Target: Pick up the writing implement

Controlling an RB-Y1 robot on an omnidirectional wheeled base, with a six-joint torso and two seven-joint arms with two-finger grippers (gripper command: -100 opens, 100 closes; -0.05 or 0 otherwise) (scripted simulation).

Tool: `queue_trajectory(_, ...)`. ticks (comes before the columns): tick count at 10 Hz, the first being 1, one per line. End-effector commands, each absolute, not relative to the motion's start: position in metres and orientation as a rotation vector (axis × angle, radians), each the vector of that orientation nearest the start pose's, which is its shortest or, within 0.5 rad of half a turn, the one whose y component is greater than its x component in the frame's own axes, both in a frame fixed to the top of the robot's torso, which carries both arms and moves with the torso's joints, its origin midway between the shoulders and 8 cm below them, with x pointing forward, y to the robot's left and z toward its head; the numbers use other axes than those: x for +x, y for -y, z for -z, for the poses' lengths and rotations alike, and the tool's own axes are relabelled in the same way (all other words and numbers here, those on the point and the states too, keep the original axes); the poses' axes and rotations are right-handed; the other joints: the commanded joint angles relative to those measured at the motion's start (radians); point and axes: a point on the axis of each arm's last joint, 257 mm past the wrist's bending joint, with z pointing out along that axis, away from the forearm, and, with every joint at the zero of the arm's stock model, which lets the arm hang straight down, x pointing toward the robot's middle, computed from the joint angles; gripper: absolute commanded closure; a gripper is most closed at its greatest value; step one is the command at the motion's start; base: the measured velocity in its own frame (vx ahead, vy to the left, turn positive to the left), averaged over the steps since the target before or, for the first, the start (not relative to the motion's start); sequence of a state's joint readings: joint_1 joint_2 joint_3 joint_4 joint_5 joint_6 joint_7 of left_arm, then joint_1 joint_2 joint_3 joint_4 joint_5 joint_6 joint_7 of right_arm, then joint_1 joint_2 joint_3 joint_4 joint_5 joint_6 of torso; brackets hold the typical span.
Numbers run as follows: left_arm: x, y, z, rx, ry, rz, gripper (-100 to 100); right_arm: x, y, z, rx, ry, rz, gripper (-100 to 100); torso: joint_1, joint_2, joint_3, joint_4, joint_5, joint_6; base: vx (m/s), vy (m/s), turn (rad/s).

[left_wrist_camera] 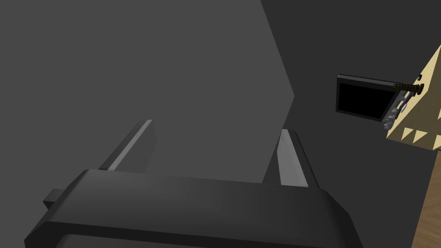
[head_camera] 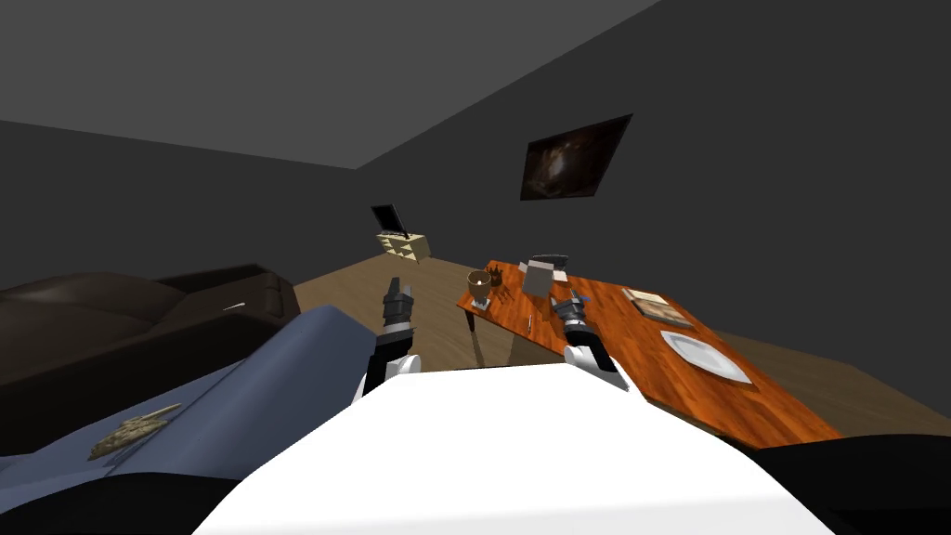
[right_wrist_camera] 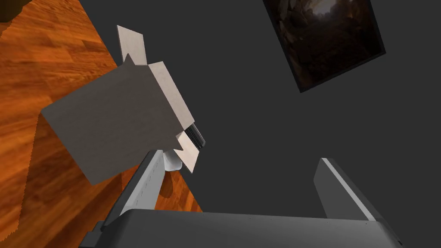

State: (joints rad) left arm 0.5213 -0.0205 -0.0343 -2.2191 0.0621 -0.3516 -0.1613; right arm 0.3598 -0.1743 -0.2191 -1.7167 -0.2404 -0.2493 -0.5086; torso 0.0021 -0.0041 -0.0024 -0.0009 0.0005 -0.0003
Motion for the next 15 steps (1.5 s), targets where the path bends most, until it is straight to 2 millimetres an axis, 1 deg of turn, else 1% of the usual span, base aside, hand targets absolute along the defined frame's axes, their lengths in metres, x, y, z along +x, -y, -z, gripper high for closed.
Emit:
queue_trajectory(1, 0.375, -0.283, 0.042, -0.827, -0.771, 1.169, 0, 0.401, 0.45, 0.247, 1.598, -0.595, -1.365, -100, 0.0, 0.0, 0.0, 0.0, 0.0, 0.0, 0.049, 0.017, 0.062)
queue_trajectory(2, 0.375, -0.284, 0.042, -0.827, -0.771, 1.169, 0, 0.395, 0.468, 0.271, 1.685, -0.55, -1.335, -100, 0.0, 0.001, 0.0, 0.0, 0.0, 0.001, 0.042, 0.027, 0.108)
queue_trajectory(3, 0.375, -0.283, 0.042, -0.827, -0.771, 1.169, 0, 0.395, 0.468, 0.273, 1.691, -0.548, -1.333, -100, 0.0, 0.001, 0.001, 0.0, 0.0, 0.0, 0.034, 0.019, 0.065)
queue_trajectory(4, 0.375, -0.284, 0.042, -0.827, -0.771, 1.169, 0, 0.39, 0.483, 0.286, 1.758, -0.493, -1.321, -100, -0.001, 0.002, 0.001, 0.0, 0.0, 0.001, 0.031, 0.023, 0.132)
queue_trajectory(5, 0.375, -0.283, 0.042, -0.827, -0.771, 1.169, 0, 0.386, 0.486, 0.299, 1.783, -0.494, -1.3, -100, 0.0, 0.002, 0.001, 0.0, 0.0, 0.0, 0.031, 0.013, 0.066)
queue_trajectory(6, 0.375, -0.284, 0.042, -0.827, -0.771, 1.169, 0, 0.376, 0.502, 0.324, 1.873, -0.433, -1.265, -100, -0.001, 0.002, 0.001, 0.0, 0.0, 0.001, 0.049, 0.026, 0.139)
queue_trajectory(7, 0.375, -0.283, 0.042, -0.827, -0.771, 1.169, 0, 0.375, 0.502, 0.325, 1.875, -0.433, -1.263, -100, 0.0, 0.001, 0.001, 0.0, 0.0, 0.0, 0.042, 0.018, 0.058)
queue_trajectory(8, 0.375, -0.284, 0.042, -0.827, -0.771, 1.169, 0, 0.364, 0.517, 0.348, 1.957, -0.365, -1.231, -100, 0.0, 0.002, 0.001, 0.0, 0.0, 0.001, 0.047, 0.016, 0.129)
queue_trajectory(9, 0.375, -0.283, 0.042, -0.827, -0.771, 1.169, 0, 0.365, 0.516, 0.346, 1.953, -0.366, -1.235, -100, 0.0, 0.002, 0.001, 0.0, 0.0, 0.0, 0.041, 0.009, 0.065)
queue_trajectory(10, 0.375, -0.284, 0.042, -0.827, -0.771, 1.169, 0, 0.362, 0.517, 0.351, 1.964, -0.365, -1.225, -100, -0.001, 0.002, 0.001, 0.0, 0.0, 0.001, 0.016, 0.004, -0.012)
queue_trajectory(11, 0.375, -0.284, 0.042, -0.827, -0.771, 1.169, 0, 0.352, 0.53, 0.37, 2.037, -0.292, -1.197, -100, -0.001, 0.003, 0.002, 0.0, 0.0, 0.001, 0.022, 0.016, 0.11)
queue_trajectory(12, 0.375, -0.283, 0.042, -0.827, -0.771, 1.169, 0, 0.348, 0.531, 0.377, 2.051, -0.29, -1.183, -100, -0.001, 0.003, 0.002, 0.001, 0.0, 0.0, 0.033, 0.016, 0.087)
queue_trajectory(13, 0.375, -0.284, 0.042, -0.827, -0.771, 1.169, 0, 0.337, 0.542, 0.394, 2.117, -0.212, -1.158, -100, -0.001, 0.003, 0.001, 0.0, 0.0, 0.001, 0.047, 0.028, 0.132)
queue_trajectory(14, 0.375, -0.283, 0.042, -0.827, -0.771, 1.169, 0, 0.332, 0.543, 0.402, 2.133, -0.209, -1.14, -100, 0.0, 0.002, 0.001, 0.0, 0.0, 0.001, 0.043, 0.016, 0.068)
queue_trajectory(15, 0.375, -0.284, 0.042, -0.827, -0.771, 1.169, 0, 0.322, 0.553, 0.415, 2.19, -0.127, -1.12, -100, 0.0, 0.002, 0.001, 0.0, 0.0, 0.001, 0.046, 0.017, 0.115)
